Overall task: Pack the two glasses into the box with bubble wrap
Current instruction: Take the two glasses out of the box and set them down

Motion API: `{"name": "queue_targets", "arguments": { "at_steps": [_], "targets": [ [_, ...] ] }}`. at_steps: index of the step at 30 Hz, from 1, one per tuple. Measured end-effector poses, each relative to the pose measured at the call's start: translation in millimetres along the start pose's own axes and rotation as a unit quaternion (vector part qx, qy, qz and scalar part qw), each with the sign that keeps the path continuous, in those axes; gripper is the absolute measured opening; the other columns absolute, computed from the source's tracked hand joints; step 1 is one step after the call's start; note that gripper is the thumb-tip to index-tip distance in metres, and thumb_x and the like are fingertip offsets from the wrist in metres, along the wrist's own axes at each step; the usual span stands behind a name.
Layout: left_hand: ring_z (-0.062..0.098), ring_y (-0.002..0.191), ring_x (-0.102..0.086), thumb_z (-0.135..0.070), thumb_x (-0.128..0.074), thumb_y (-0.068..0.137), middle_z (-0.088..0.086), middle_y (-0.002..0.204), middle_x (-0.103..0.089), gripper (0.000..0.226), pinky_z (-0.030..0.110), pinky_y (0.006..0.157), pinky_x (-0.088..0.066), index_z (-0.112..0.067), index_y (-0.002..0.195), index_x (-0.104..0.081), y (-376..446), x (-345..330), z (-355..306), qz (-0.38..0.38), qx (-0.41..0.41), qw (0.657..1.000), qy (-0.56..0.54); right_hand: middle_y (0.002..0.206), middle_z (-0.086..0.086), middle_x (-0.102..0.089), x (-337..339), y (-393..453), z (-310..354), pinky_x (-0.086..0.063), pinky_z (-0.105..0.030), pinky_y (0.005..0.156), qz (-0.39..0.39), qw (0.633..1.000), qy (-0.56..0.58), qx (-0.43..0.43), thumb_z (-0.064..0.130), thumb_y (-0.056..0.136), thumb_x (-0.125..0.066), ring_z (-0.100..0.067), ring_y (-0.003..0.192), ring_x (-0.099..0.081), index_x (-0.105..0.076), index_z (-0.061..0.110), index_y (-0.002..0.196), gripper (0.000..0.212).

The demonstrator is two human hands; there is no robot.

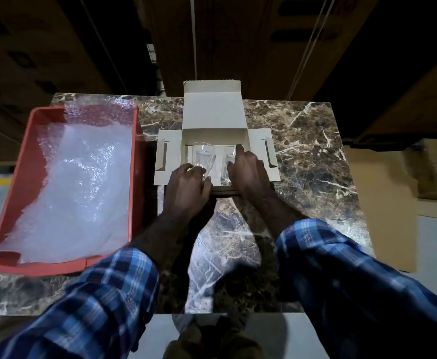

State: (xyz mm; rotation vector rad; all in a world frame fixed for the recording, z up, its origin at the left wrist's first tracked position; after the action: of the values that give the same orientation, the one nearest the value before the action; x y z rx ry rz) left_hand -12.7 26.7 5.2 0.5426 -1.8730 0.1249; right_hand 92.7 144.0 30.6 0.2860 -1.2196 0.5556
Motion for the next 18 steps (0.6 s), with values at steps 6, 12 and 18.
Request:
{"name": "queue_targets", "arguments": {
  "at_steps": [6, 12, 18],
  "targets": [
    [0.022, 0.086, -0.066, -0.033, -0.040, 0.101, 0.005, 0.086, -0.072, 0.038, 0.035, 0.117, -0.028, -0.010, 0.087, -0.067, -12.6, -14.1, 13.9, -0.001, -0.050, 0.999, 0.013, 0.125, -0.026, -0.060, -12.4, 13.7, 3.5, -0.050, -0.042, 0.085, 0.040, 0.999, -0.017, -0.030, 0.035, 0.099, -0.056, -0.044, 0.115, -0.059, -0.028, -0.001, 0.147, 0.065],
    [0.021, 0.090, -0.066, -0.034, -0.042, 0.102, 0.003, 0.091, -0.071, 0.037, 0.038, 0.118, -0.030, -0.011, 0.088, -0.068, -13.9, -18.2, 19.4, -0.023, -0.064, 0.997, -0.018, 0.115, -0.025, -0.063, -17.6, 26.9, 3.6, -0.047, -0.042, 0.085, 0.036, 0.997, 0.053, -0.035, 0.035, 0.094, -0.063, -0.046, 0.108, -0.060, -0.036, 0.006, 0.134, 0.056],
    [0.024, 0.068, -0.064, -0.033, -0.044, 0.103, 0.006, 0.075, -0.071, 0.041, 0.040, 0.114, -0.035, -0.009, 0.085, -0.072, -15.2, -21.9, 22.2, -0.056, -0.081, 0.995, -0.009, 0.096, -0.009, -0.063, -8.7, 16.7, -3.1, -0.042, -0.034, 0.073, -0.055, 0.982, 0.171, -0.059, 0.036, 0.086, -0.074, -0.031, 0.088, -0.060, -0.051, 0.009, 0.097, 0.037]
  ]
}}
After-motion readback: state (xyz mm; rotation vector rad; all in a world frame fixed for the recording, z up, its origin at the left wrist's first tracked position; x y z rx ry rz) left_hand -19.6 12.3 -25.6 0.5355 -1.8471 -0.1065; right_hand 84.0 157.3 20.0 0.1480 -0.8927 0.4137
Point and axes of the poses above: each hand's wrist, its own y-axis towards the middle knuckle, its own x-axis out of the back of the hand, z = x × y, the point moved 3 cm from there along y, towards the middle knuckle
